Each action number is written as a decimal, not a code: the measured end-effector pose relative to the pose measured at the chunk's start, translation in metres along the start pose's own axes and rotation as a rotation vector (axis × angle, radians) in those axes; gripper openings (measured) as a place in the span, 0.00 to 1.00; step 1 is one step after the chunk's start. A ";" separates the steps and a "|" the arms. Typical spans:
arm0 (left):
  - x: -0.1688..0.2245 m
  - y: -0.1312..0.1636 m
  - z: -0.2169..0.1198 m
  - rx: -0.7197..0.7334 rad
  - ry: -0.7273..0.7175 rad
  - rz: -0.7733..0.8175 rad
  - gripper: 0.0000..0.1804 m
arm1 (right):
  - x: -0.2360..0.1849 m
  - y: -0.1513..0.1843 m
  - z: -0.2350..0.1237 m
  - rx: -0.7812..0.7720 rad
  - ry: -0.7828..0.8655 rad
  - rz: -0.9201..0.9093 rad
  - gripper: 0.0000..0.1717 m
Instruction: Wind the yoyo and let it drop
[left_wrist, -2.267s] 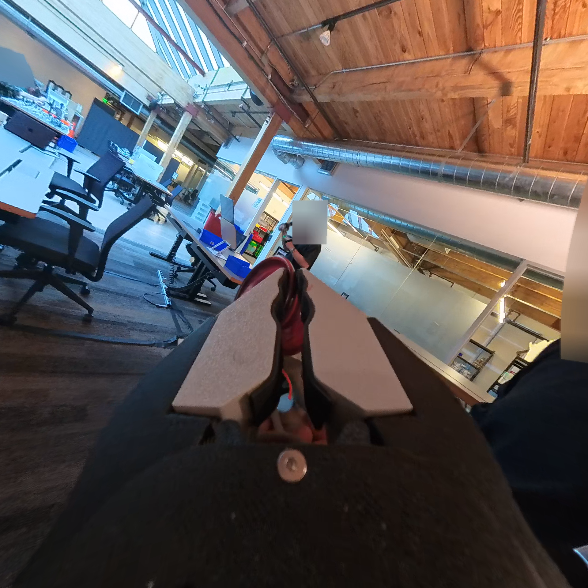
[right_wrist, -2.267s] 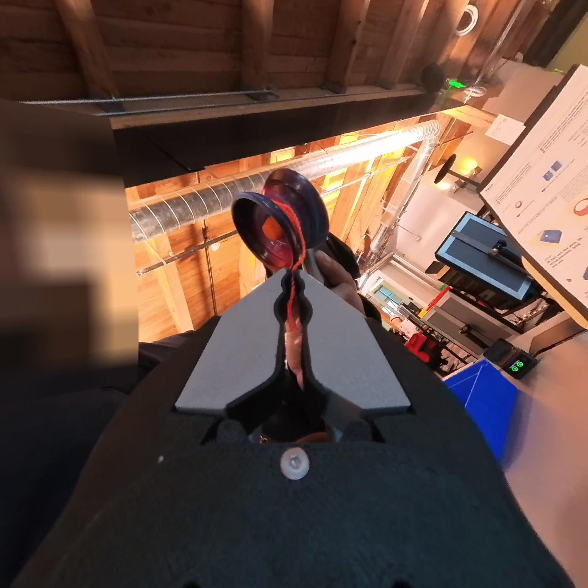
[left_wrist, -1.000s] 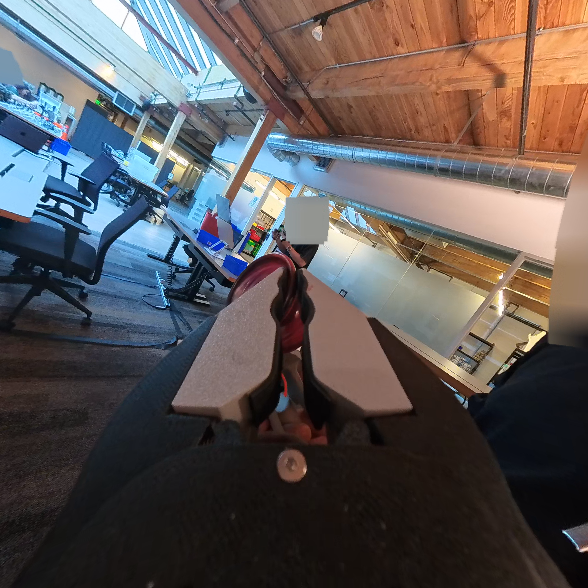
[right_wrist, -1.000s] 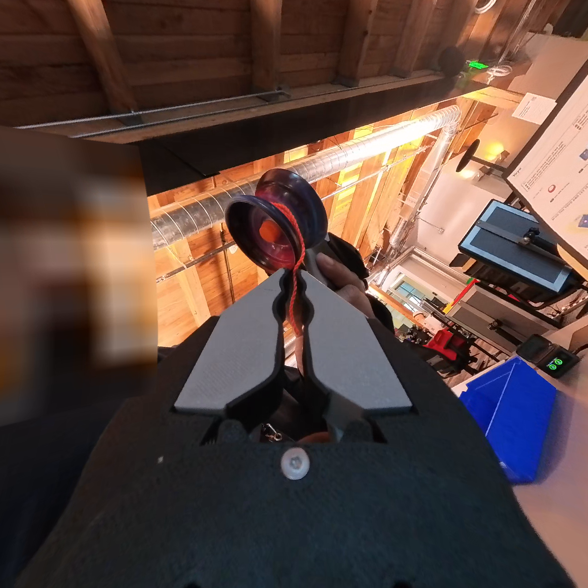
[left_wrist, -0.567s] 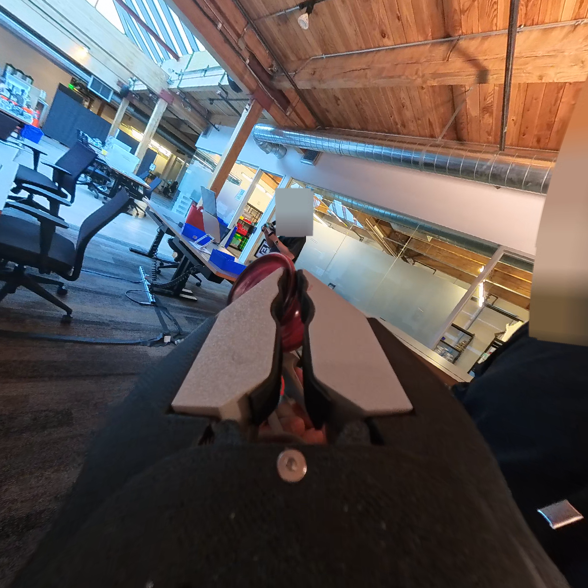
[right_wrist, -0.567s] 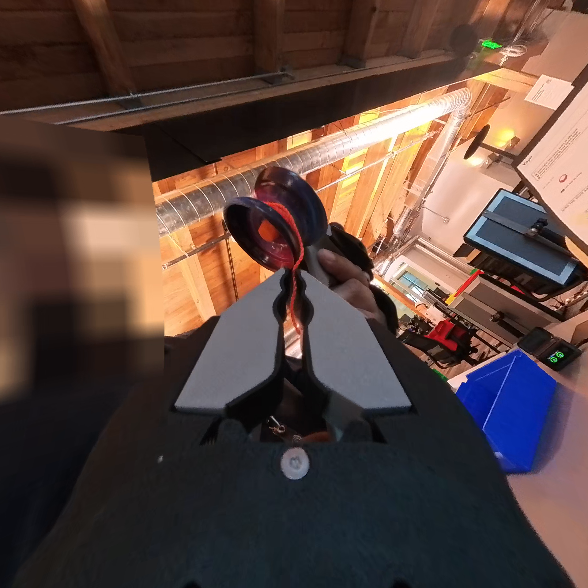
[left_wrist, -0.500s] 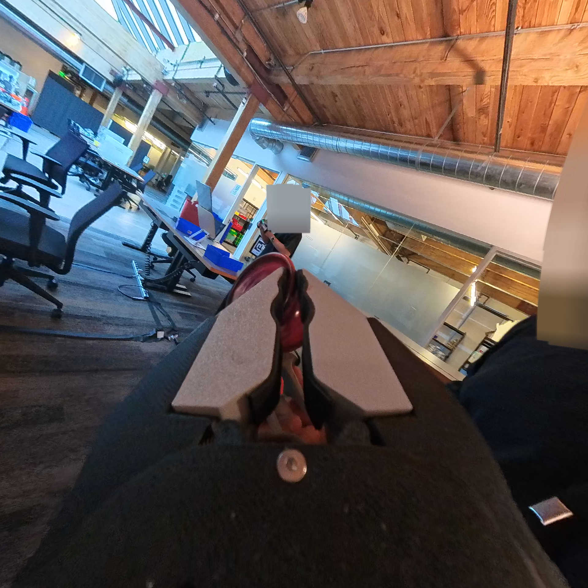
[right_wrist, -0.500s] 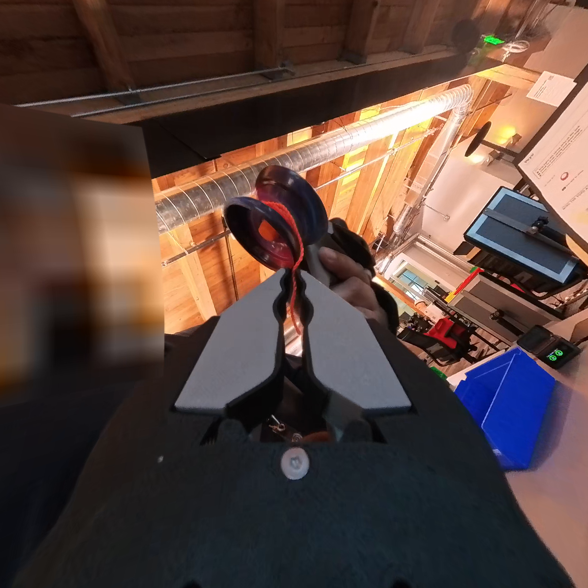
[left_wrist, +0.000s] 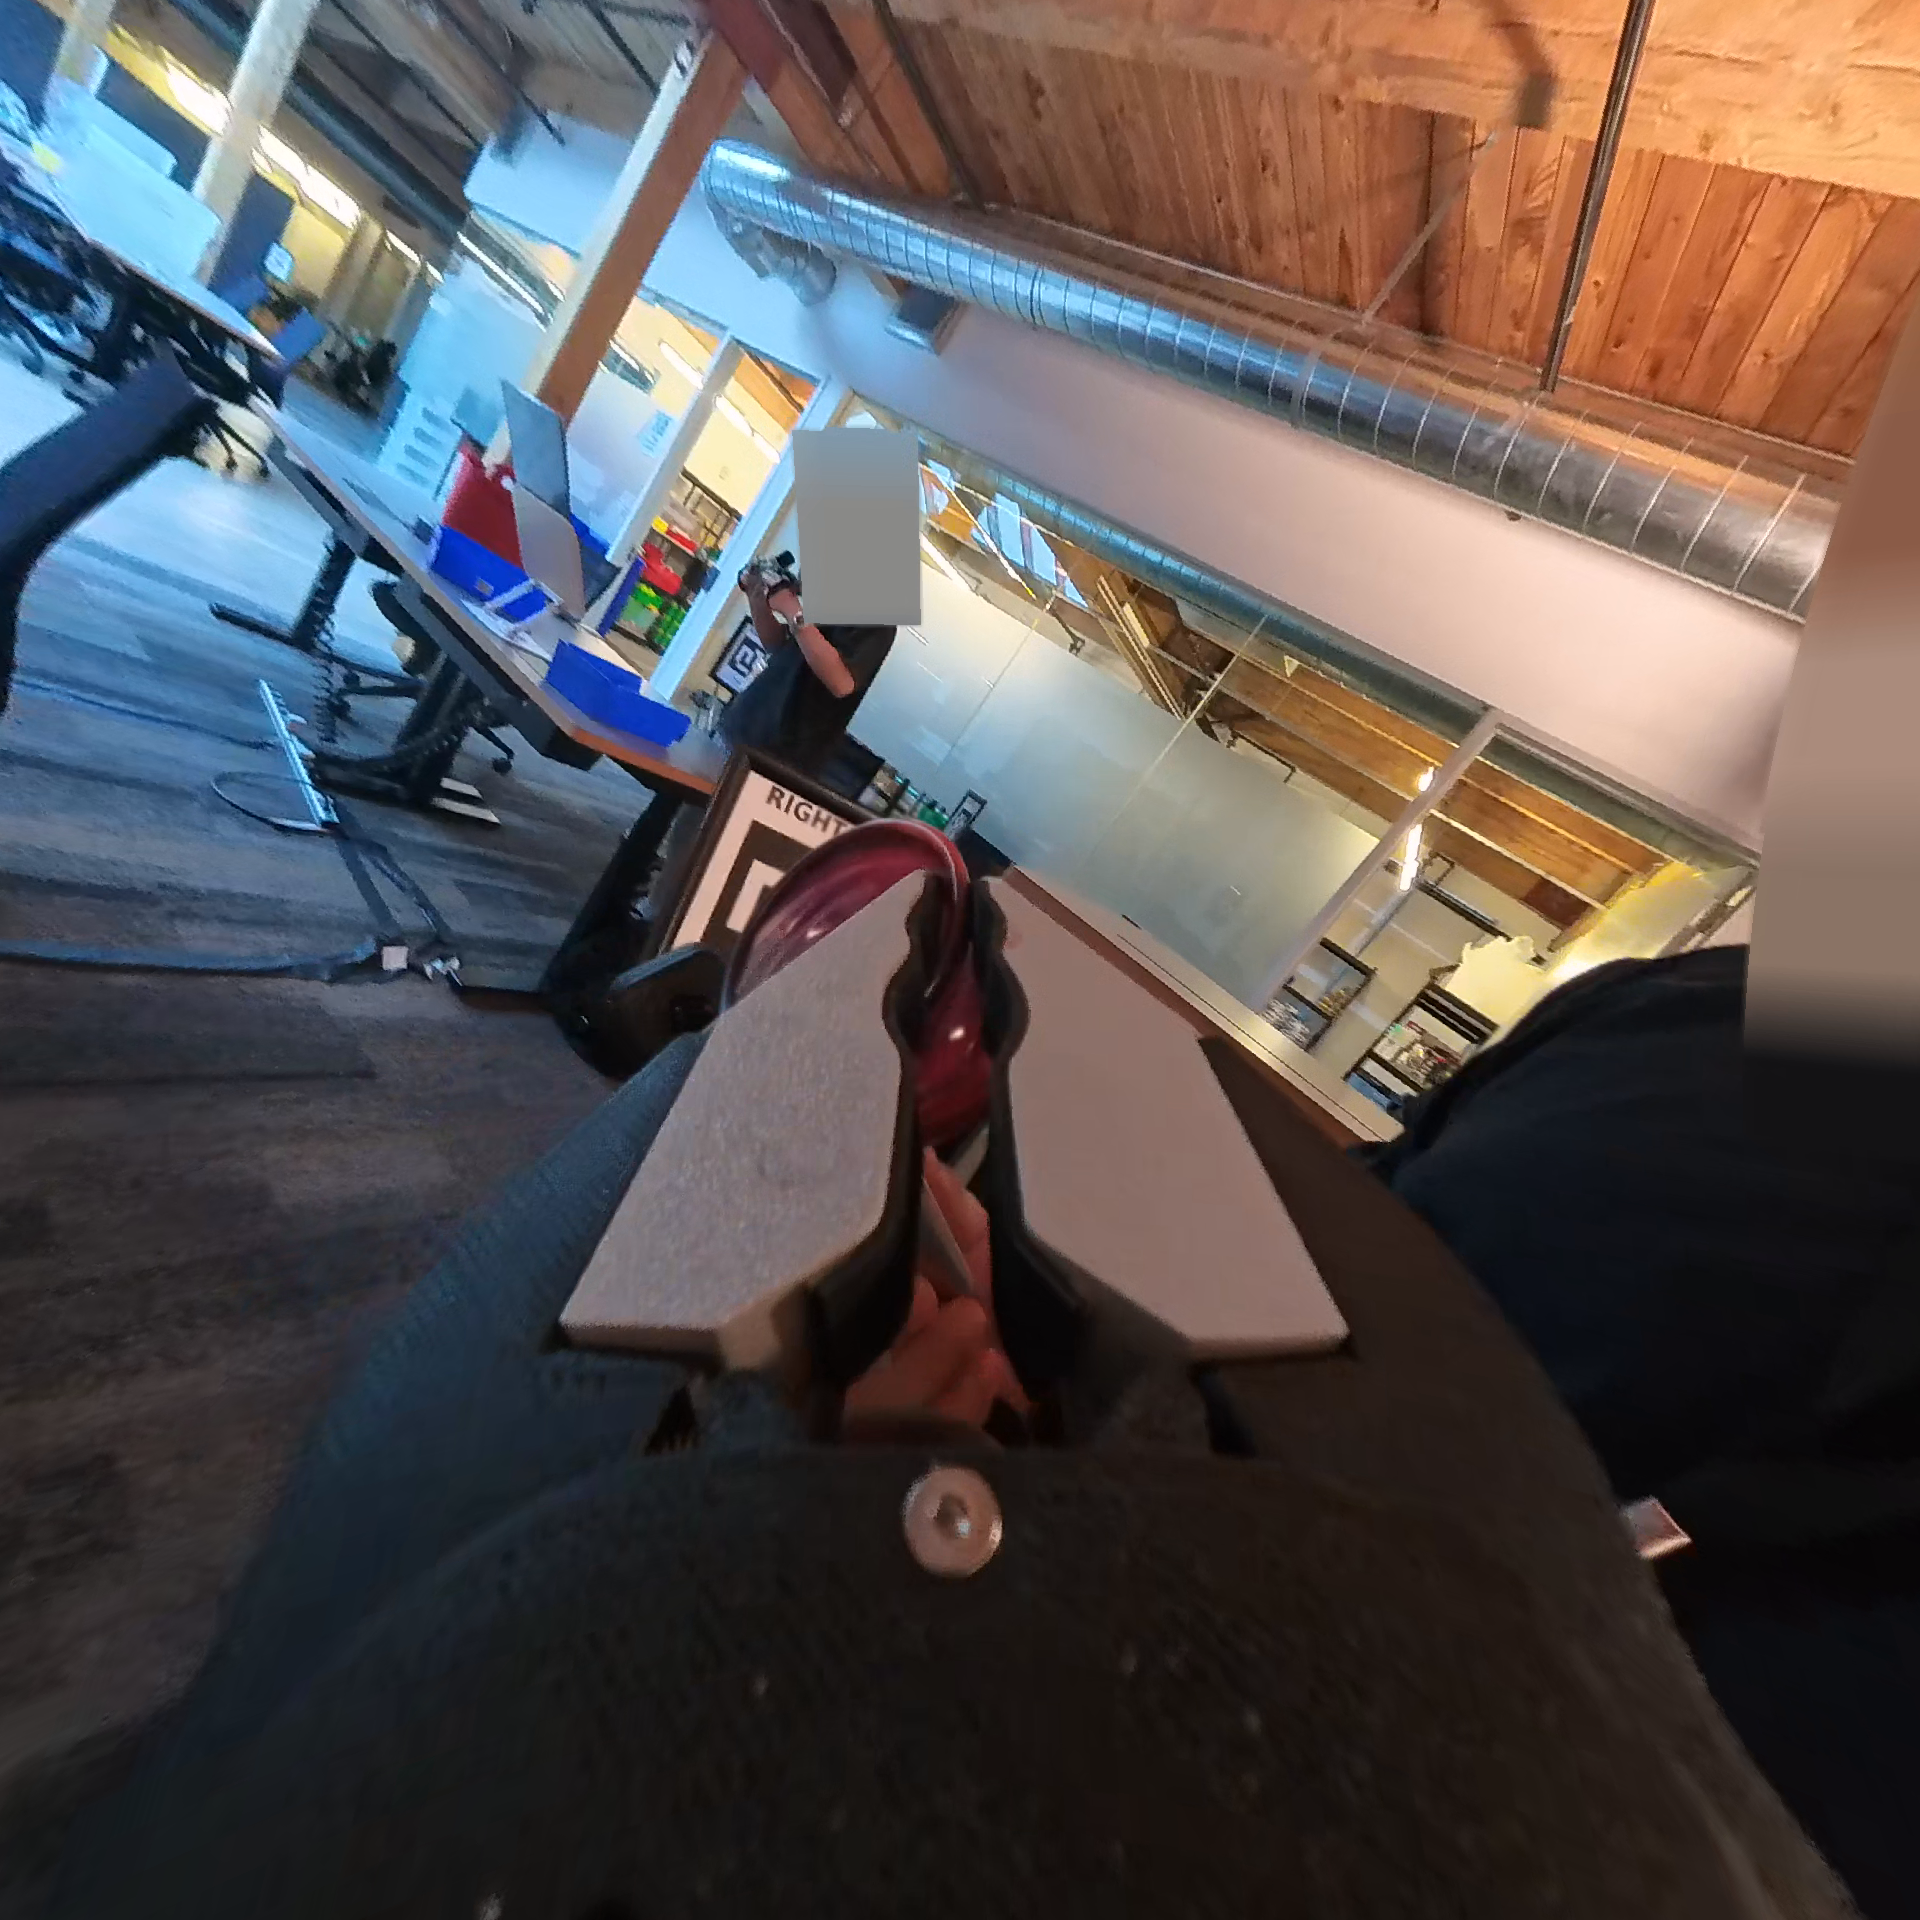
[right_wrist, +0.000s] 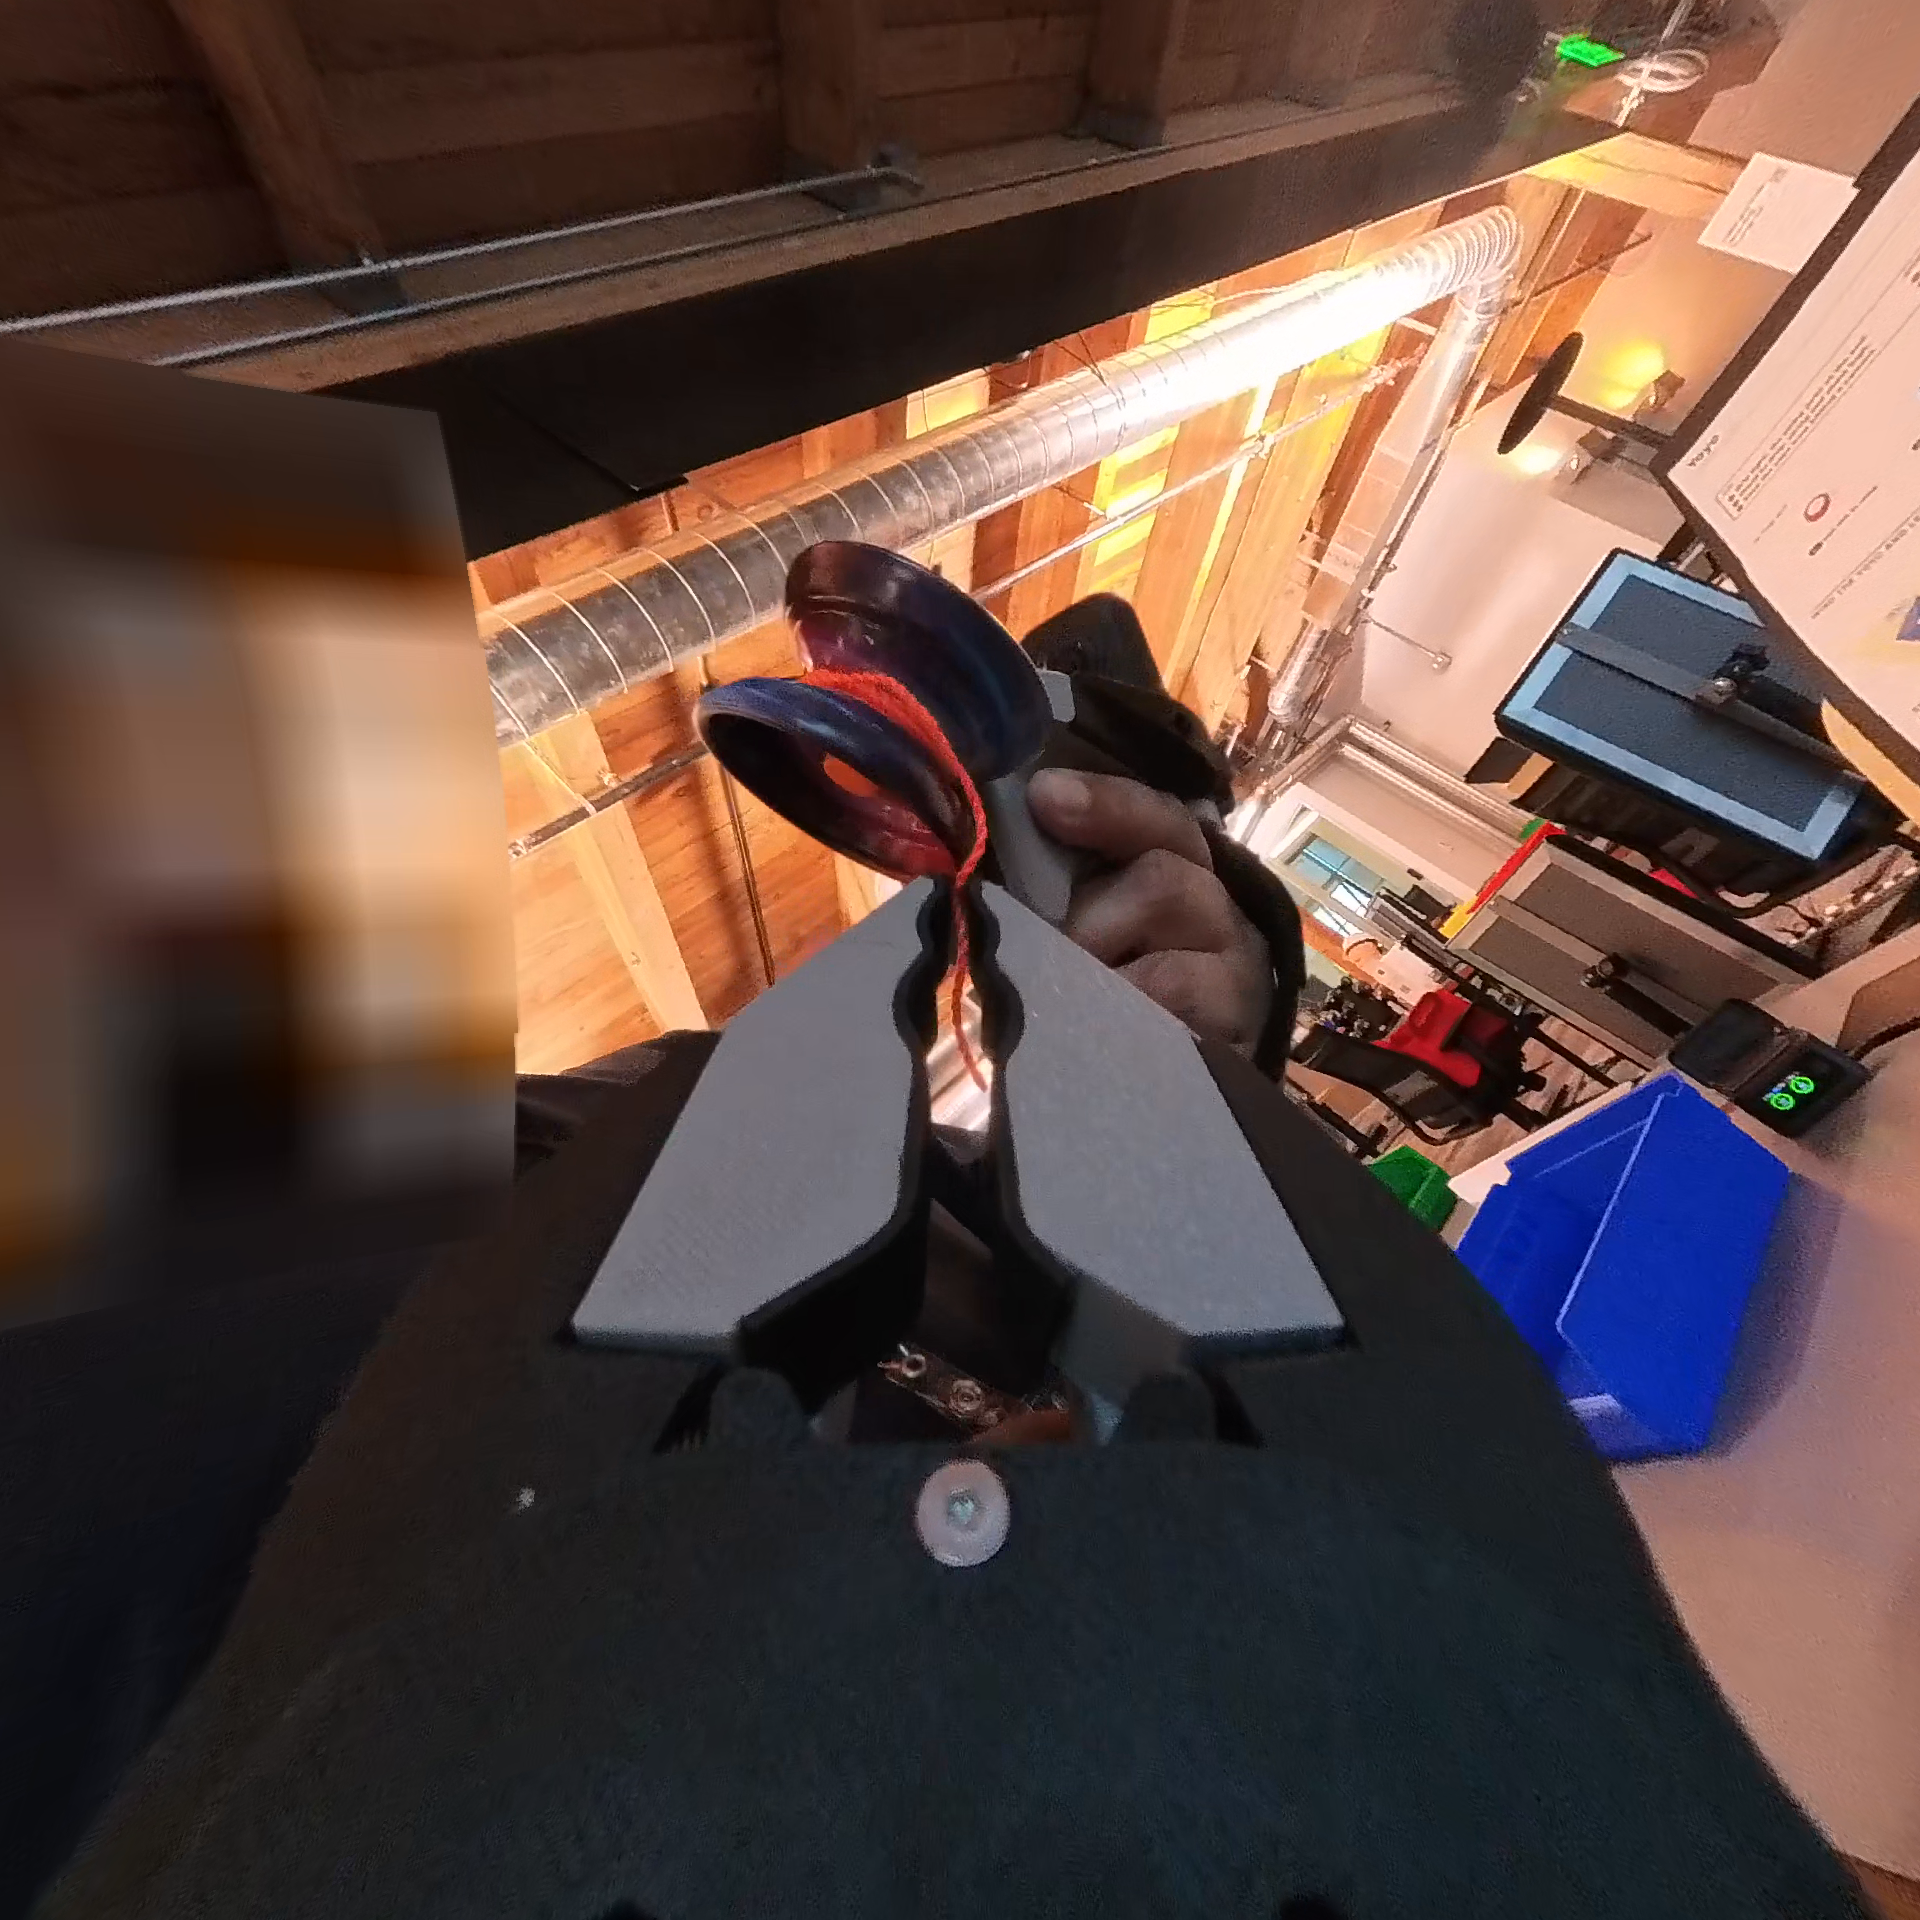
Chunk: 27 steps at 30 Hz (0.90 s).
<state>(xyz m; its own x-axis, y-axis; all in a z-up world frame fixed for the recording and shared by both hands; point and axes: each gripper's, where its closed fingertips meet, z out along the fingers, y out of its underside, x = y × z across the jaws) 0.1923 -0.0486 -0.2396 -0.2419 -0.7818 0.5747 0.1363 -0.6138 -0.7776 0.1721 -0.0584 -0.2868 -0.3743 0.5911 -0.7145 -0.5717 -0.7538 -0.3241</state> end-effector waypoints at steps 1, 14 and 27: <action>-0.001 0.001 0.000 -0.011 0.001 -0.006 0.02 | 0.001 0.001 0.000 -0.005 0.002 0.001 0.00; -0.002 0.011 0.002 -0.110 0.019 -0.091 0.02 | 0.005 0.005 -0.004 -0.001 0.016 0.061 0.00; -0.010 0.014 -0.002 -0.121 -0.029 -0.121 0.02 | 0.013 0.006 -0.005 -0.024 0.080 0.028 0.00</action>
<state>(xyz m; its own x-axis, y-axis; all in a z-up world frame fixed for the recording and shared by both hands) 0.1945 -0.0488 -0.2564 -0.2218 -0.7072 0.6714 -0.0095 -0.6869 -0.7267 0.1672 -0.0571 -0.3012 -0.3300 0.5455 -0.7704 -0.5437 -0.7770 -0.3173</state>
